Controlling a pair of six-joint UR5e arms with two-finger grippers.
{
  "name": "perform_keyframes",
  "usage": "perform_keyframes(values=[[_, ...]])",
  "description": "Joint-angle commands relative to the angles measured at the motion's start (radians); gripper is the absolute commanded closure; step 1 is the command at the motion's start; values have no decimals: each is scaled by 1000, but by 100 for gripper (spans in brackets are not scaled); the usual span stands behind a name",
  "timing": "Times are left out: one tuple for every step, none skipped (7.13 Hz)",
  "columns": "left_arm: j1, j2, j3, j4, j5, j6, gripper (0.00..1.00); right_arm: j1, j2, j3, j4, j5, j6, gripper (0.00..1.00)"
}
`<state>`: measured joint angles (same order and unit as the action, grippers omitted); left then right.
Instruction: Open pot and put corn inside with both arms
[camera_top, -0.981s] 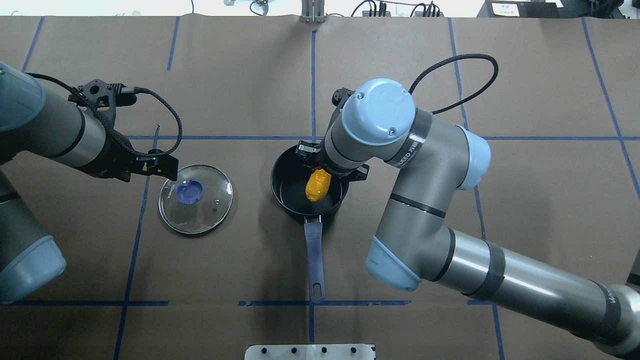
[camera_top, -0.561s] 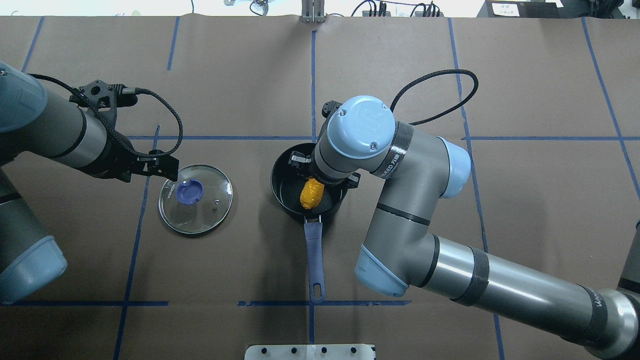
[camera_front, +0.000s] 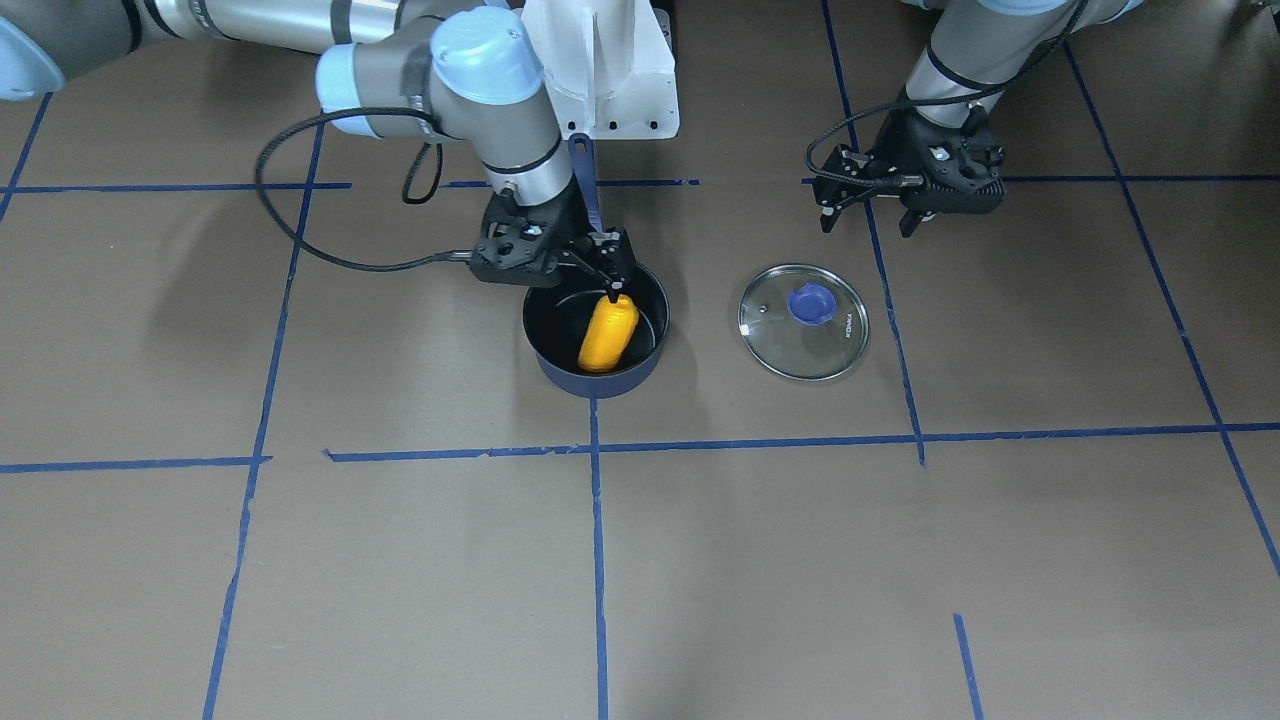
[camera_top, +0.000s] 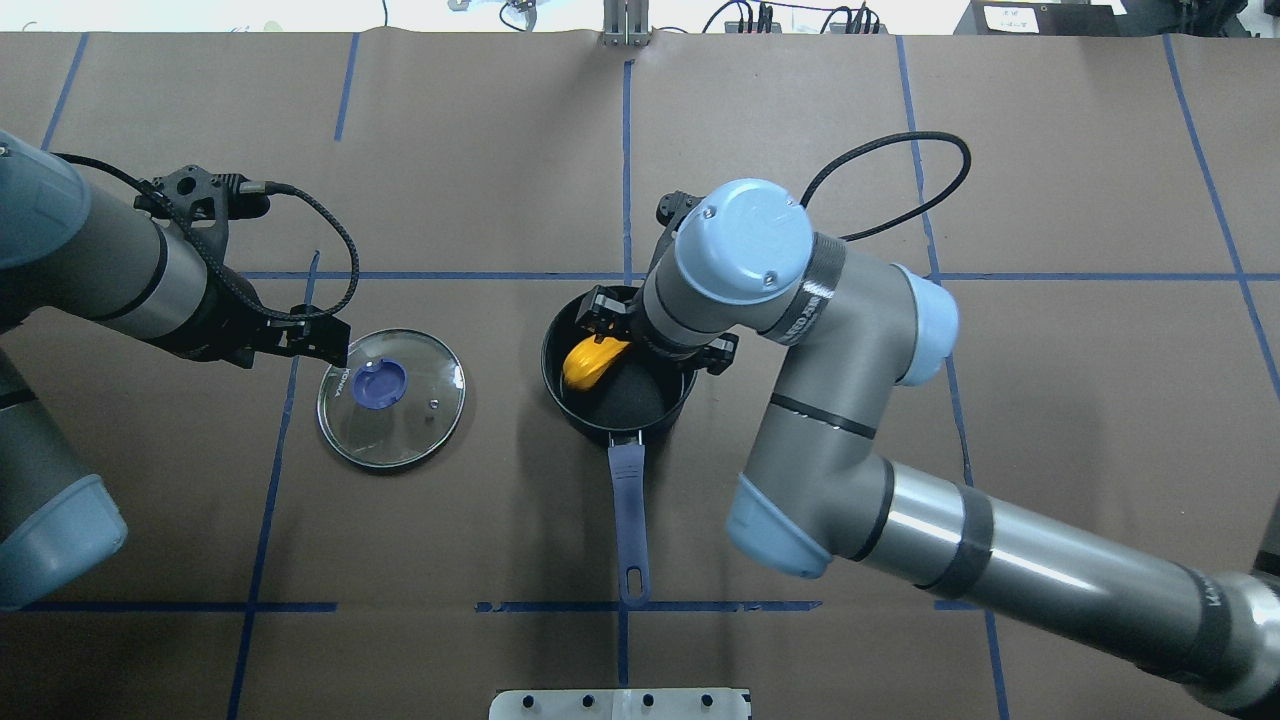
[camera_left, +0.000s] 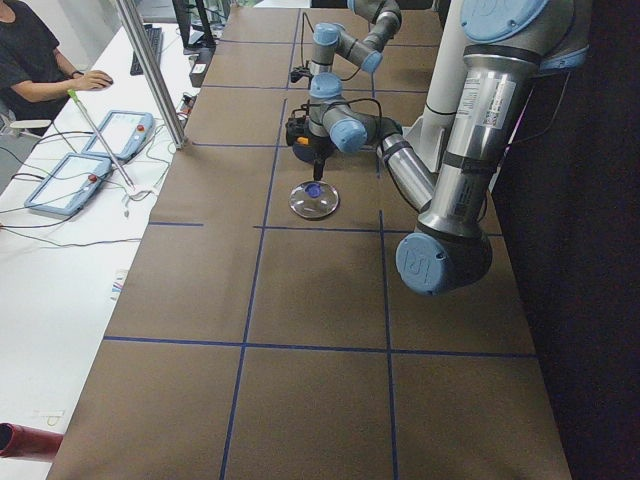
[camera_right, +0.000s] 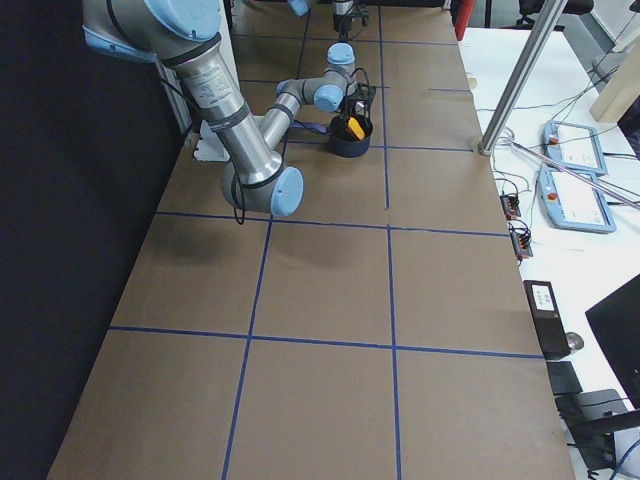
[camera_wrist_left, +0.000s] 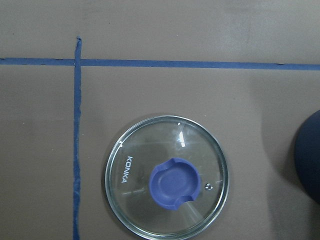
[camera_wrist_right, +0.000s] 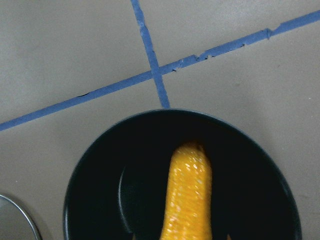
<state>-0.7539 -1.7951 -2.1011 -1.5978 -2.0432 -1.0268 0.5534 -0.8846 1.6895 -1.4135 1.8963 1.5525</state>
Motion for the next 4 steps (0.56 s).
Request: perform_keyframes(values=[[-74, 130, -31, 9, -3, 188, 0, 168, -203, 184, -21, 187, -120, 0], [-159, 201, -33, 10, -53, 338, 0, 266, -361, 275, -22, 264, -272, 0], [-273, 251, -21, 15, -121, 498, 0, 387, -472, 304, -24, 344, -449, 0], [-383, 267, 8, 71, -142, 681, 0, 505, -550, 302, -25, 418, -624, 0]])
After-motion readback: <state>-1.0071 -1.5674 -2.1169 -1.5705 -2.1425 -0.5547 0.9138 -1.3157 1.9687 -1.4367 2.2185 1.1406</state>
